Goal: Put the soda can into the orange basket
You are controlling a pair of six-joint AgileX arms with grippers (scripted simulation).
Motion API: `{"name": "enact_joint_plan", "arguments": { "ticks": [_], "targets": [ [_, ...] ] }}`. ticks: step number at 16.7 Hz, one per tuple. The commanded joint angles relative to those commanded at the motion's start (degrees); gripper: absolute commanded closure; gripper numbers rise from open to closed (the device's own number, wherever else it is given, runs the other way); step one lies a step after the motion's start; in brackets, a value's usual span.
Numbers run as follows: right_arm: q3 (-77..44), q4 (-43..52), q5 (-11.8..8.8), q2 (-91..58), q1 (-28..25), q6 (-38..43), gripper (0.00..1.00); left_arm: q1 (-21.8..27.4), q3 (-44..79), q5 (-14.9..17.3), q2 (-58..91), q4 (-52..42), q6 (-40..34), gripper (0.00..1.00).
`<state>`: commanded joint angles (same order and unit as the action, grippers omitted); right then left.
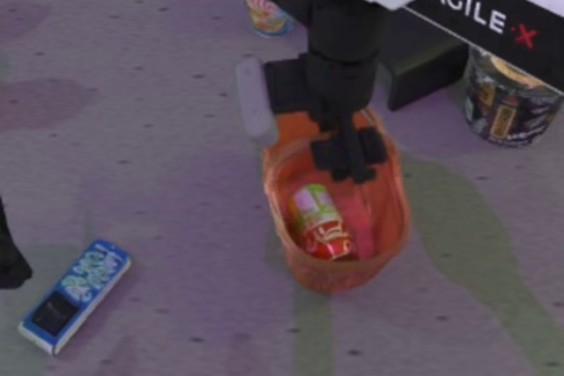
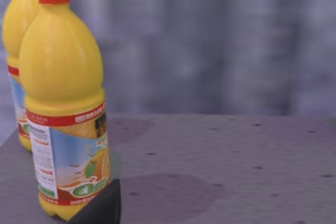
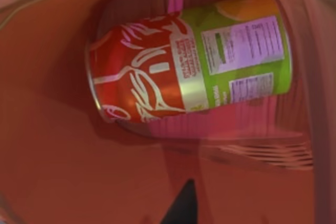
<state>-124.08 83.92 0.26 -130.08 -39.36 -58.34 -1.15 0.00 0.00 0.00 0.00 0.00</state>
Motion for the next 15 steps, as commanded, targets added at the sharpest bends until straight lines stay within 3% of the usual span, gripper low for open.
{"name": "enact_joint_plan", "arguments": {
  "ticks": [5, 15],
  "targets": [
    [0.00, 0.00, 0.00, 0.00, 0.00, 0.00, 0.98, 0.00, 0.00, 0.00, 0.00, 0.00, 0.00, 0.00],
    [0.00, 0.00, 0.00, 0.00, 0.00, 0.00, 1.00, 0.00, 0.00, 0.00, 0.00, 0.00, 0.00, 0.00]
  ]
}}
